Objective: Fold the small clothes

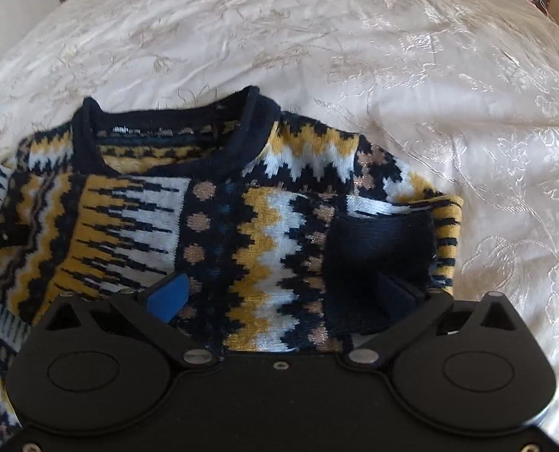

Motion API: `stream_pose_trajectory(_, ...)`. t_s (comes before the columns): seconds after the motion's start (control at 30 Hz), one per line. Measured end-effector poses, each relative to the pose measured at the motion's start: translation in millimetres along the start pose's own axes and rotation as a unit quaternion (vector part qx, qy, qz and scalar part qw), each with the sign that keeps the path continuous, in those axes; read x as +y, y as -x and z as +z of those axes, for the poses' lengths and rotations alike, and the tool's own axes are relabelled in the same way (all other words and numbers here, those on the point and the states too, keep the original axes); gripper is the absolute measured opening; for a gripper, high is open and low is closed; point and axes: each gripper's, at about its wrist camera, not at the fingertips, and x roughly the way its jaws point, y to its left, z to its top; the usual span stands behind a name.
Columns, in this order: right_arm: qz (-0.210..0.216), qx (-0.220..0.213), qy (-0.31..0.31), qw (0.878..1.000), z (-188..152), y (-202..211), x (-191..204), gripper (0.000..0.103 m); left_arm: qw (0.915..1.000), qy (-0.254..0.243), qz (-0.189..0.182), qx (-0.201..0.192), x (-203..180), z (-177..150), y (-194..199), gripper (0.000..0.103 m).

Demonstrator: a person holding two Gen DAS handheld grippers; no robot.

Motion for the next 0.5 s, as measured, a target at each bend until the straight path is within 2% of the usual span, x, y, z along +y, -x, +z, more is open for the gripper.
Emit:
stream_pose_trajectory(0.1,-0.002,-0.001,0.003,1.000,-0.5,-3.2,0.9,0.103,0.9999,-0.007,-0.004,0.014,0.2,6.0,1.1,0.103)
stream_pose_trajectory(0.2,-0.003,-0.006,0.011,1.000,-2.4,-4.5,1.7,0.103,0.9991,0.018,-0.021,0.031,7.5,11.1,6.5,0.101)
stream_pose_trajectory(0.27,0.001,-0.011,0.018,1.000,-4.2,-3.4,0.5,0.103,0.9986,0.030,-0.027,0.033,9.1,10.0,17.0,0.094)
stream_pose_trajectory(0.4,0.014,-0.019,0.029,0.999,-5.9,-0.5,-2.6,0.103,0.9995,0.027,-0.013,-0.008,5.8,-5.2,59.2,0.093)
stream_pose_trajectory(0.5,0.023,-0.030,0.035,0.999,-6.9,3.2,-4.9,0.103,0.9986,0.045,-0.011,-0.027,7.8,-22.7,90.5,0.093)
